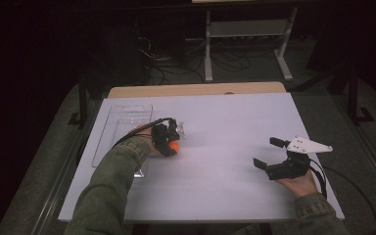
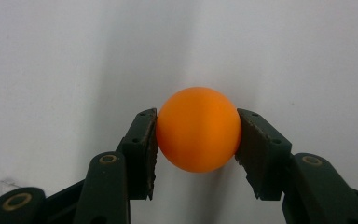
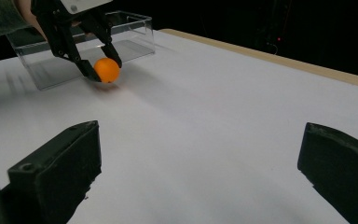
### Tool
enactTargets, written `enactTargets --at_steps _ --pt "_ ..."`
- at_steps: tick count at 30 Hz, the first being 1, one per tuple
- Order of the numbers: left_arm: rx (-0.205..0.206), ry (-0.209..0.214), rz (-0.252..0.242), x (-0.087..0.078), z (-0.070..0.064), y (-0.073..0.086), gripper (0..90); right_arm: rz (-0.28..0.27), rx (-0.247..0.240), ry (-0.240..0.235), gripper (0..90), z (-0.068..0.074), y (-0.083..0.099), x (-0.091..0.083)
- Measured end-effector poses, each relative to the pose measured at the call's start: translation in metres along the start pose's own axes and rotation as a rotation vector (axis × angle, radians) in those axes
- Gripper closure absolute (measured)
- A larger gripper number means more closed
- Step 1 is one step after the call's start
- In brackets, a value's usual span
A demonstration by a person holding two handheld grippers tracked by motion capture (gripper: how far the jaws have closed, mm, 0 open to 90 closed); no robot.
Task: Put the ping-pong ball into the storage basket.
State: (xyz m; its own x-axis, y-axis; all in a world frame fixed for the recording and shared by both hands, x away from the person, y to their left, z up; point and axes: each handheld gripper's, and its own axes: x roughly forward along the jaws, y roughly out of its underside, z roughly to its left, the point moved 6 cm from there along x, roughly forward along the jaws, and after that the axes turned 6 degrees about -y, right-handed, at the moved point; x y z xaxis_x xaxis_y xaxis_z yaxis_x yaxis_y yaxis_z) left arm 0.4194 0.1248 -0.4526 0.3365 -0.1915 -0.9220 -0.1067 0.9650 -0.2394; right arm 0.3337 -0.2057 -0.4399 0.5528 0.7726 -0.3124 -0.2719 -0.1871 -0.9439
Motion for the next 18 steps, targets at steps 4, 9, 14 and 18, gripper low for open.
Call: enactTargets --at_steps 4,9,14,18 --pt "-0.009 -0.006 -0.010 -0.005 0.000 0.000 50.2 0.000 0.000 0.000 0.0 0.000 0.000 0.000" --pt "-0.008 0.001 -0.014 -0.012 -0.001 0.001 50.2 0.000 -0.001 0.000 0.0 0.000 0.000 0.000" --pt "-0.005 -0.005 -0.018 -0.018 -0.001 0.002 50.2 0.000 0.000 0.000 0.0 0.000 0.000 0.000" --pt "-0.018 -0.001 -0.027 -0.024 -0.001 0.002 50.2 -0.001 0.000 0.000 0.0 0.001 0.000 0.000"
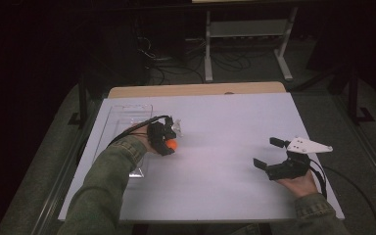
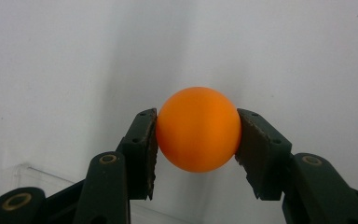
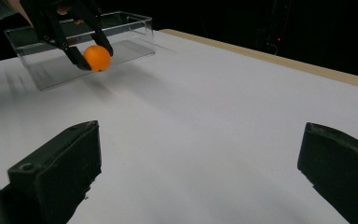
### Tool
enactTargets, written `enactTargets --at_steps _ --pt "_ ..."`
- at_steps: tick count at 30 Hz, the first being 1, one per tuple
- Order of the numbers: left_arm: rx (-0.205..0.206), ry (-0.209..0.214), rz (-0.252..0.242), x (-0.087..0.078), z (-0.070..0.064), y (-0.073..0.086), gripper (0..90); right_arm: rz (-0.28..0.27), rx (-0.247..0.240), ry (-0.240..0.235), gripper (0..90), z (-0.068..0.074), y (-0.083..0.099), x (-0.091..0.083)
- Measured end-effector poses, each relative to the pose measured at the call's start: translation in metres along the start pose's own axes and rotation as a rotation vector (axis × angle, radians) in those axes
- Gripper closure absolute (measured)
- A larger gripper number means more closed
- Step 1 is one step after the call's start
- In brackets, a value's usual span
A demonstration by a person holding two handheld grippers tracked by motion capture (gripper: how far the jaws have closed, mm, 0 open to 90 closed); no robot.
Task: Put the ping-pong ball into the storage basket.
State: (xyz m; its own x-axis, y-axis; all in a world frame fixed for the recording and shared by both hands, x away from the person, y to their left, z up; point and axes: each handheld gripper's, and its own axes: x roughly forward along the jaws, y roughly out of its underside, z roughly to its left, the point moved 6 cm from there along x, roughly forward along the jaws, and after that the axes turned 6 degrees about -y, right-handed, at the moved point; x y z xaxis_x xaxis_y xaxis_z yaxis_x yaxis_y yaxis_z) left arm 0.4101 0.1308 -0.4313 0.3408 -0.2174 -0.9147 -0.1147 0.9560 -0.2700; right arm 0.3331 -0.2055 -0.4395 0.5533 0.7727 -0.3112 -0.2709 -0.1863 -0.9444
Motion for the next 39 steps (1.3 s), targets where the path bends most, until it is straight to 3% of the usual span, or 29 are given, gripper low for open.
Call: enactTargets --at_steps 19,39 --pt "-0.014 -0.030 -0.025 -0.034 0.002 0.005 50.2 0.000 -0.002 0.002 0.0 0.001 0.000 0.000" --pt "-0.020 -0.044 -0.023 -0.051 0.000 0.011 50.2 0.005 0.001 0.000 0.0 0.001 0.001 -0.001"
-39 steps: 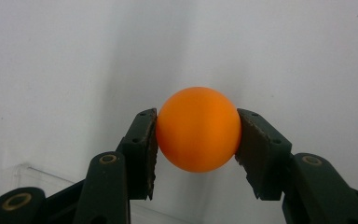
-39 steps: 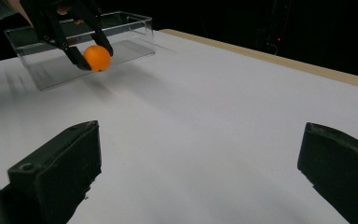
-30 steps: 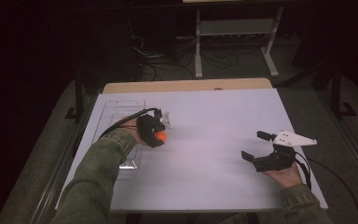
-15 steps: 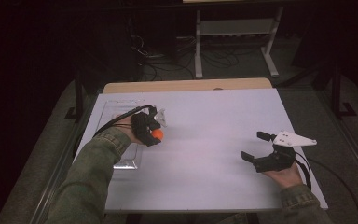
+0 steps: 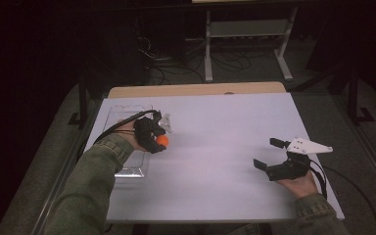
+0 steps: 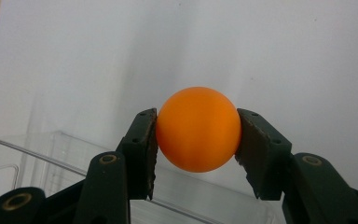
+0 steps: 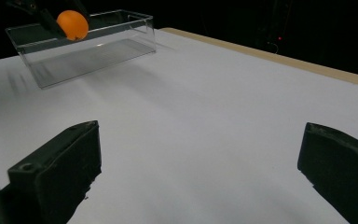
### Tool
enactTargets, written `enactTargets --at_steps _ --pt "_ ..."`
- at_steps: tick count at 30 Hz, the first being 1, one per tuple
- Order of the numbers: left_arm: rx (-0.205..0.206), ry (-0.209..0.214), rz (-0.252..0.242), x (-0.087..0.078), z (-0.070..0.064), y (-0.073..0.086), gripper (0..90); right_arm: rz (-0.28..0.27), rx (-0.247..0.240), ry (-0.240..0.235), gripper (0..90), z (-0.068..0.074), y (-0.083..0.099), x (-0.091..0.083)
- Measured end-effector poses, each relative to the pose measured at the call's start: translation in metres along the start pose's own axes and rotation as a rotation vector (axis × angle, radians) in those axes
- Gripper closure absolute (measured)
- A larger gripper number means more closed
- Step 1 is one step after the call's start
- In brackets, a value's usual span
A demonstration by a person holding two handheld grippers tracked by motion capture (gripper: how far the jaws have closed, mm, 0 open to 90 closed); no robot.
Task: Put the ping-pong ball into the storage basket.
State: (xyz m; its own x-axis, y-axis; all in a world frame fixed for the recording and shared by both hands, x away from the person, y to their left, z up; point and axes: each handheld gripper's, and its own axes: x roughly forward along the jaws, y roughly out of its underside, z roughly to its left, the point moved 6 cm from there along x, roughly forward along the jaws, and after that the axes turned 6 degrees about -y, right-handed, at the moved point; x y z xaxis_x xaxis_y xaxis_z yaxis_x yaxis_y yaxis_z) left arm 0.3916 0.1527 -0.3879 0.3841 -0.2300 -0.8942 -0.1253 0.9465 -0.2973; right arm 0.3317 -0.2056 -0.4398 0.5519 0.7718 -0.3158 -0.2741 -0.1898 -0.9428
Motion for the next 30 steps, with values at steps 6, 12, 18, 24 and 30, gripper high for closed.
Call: enactTargets --at_steps 6,12,18,24,30 --pt "-0.007 -0.006 -0.006 -0.007 -0.001 0.002 50.2 0.003 -0.003 -0.001 0.0 0.001 0.000 0.000" --pt "-0.003 -0.010 -0.008 -0.013 -0.002 0.004 50.3 0.005 -0.004 0.000 0.0 0.001 0.000 0.000" --pt "-0.008 -0.016 -0.015 -0.020 -0.002 0.007 50.3 0.007 -0.004 0.000 0.0 0.001 0.001 0.000" --pt "-0.015 -0.018 -0.014 -0.027 -0.001 0.012 50.2 0.007 -0.006 0.000 0.0 0.001 0.001 0.000" --pt "-0.021 -0.030 -0.015 -0.036 0.001 0.017 50.2 0.009 -0.004 0.001 0.0 0.001 0.001 0.000"
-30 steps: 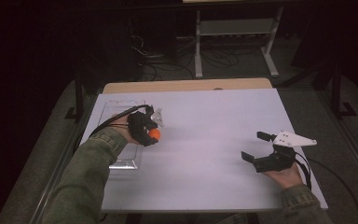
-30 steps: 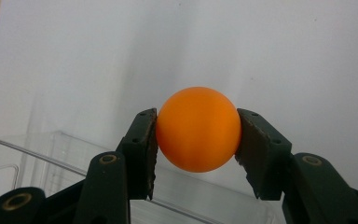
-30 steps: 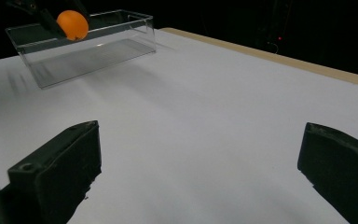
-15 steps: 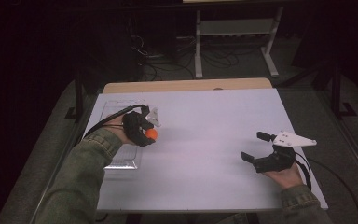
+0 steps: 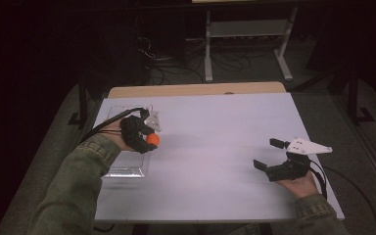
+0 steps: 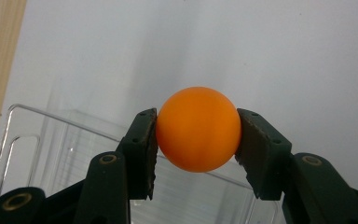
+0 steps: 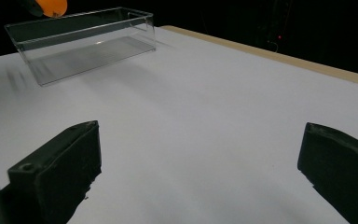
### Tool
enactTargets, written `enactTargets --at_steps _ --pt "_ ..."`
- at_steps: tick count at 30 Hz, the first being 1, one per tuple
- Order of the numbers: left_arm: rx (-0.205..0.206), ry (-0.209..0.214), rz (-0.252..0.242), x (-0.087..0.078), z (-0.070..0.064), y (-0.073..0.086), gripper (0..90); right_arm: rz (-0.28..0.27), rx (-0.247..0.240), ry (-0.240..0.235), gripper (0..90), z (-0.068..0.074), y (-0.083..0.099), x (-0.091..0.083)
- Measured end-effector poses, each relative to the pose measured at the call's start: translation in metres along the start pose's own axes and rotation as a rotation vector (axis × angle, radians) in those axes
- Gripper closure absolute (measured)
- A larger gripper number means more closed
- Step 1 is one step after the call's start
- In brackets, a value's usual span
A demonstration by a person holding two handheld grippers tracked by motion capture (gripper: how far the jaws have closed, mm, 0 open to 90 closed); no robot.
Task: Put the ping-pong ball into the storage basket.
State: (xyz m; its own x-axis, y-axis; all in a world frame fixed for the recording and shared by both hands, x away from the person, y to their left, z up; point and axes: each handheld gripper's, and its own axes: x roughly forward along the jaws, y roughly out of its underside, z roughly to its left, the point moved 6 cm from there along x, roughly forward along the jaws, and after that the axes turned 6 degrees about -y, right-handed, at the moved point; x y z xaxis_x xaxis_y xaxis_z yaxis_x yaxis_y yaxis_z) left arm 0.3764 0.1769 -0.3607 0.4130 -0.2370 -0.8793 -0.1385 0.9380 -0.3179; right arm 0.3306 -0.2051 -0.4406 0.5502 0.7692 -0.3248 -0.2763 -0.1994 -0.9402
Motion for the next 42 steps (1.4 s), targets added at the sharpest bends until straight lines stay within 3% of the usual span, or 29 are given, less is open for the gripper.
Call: enactTargets --at_steps 19,42 --pt "-0.017 -0.009 0.004 -0.025 0.005 0.014 50.3 0.005 -0.003 0.003 0.0 0.000 0.001 0.000" --pt "-0.022 -0.008 0.060 -0.041 0.007 0.035 50.3 0.010 -0.006 0.005 0.0 0.001 0.001 0.000"
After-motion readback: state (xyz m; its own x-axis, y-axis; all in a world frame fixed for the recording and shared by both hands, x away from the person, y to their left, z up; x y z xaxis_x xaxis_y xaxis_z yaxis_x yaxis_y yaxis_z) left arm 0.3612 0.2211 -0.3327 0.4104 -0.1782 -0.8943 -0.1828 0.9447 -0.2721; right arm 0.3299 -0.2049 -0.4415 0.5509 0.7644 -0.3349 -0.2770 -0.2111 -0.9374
